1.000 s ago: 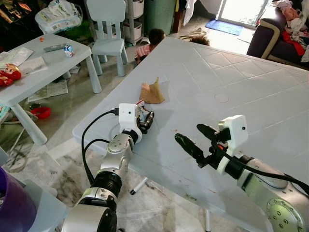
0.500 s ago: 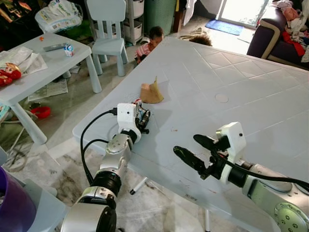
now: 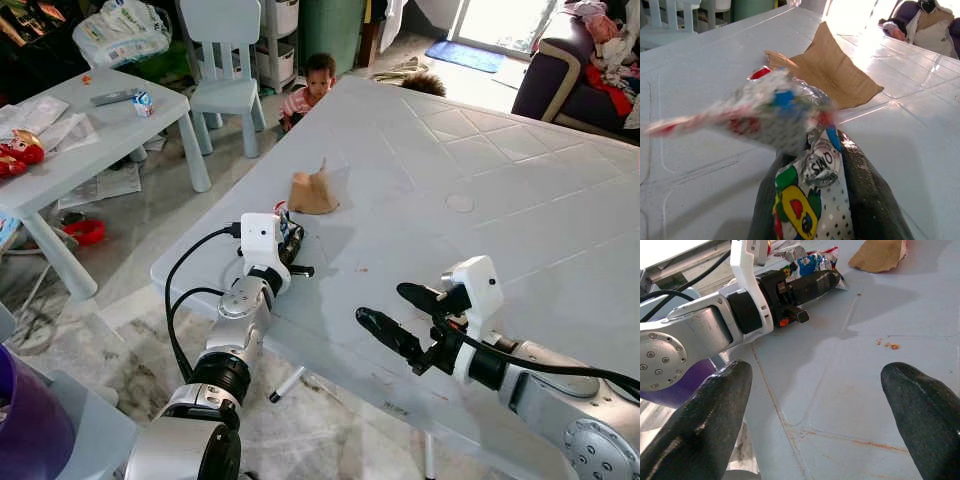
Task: Picking trash to rubbish bin
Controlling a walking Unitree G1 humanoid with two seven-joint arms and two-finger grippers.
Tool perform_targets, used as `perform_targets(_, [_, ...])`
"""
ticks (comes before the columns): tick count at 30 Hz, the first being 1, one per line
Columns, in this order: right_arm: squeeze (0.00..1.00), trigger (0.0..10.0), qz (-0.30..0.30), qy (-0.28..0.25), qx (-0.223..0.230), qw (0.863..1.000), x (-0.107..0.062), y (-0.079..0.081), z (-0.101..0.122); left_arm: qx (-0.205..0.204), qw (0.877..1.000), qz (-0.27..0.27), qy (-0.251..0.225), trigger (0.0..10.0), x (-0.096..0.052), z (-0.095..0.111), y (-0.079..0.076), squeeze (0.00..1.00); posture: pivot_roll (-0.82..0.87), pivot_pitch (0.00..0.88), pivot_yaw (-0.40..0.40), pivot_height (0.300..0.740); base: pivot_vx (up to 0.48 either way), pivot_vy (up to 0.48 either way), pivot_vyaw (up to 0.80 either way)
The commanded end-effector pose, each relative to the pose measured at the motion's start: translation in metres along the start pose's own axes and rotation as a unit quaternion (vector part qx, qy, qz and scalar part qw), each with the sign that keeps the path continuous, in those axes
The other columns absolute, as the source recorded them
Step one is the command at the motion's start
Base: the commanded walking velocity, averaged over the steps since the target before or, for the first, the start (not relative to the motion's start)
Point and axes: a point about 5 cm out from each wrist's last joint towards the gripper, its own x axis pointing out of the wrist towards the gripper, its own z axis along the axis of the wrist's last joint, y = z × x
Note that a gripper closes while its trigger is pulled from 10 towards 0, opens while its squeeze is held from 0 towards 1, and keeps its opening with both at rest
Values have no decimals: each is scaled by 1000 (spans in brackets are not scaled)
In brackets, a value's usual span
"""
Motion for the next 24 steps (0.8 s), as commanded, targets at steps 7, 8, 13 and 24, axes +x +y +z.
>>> perform_targets(7, [0, 10000, 4, -5, -11, 1000, 4, -1, 2, 11, 998, 4, -55, 0, -5, 13, -1, 0, -146, 87, -79, 740, 0, 0, 0])
perform_targets(8, [0, 10000, 4, -5, -11, 1000, 4, -1, 2, 11, 998, 4, -55, 0, -5, 13, -1, 0, -146, 87, -79, 740, 0, 0, 0])
perform_targets(13, [0, 10000, -6, -16, -11, 1000, 9, -3, 2, 17, 998, 4, -68, 0, -15, 12, 2, 0, -109, 88, -70, 740, 0, 0, 0])
perform_targets(24, [0, 10000, -98, -114, -32, 988, 38, -30, 28, 52, 995, 33, -82, 0, -45, 18, 20, 0, -8, 96, -24, 740, 0, 0, 0])
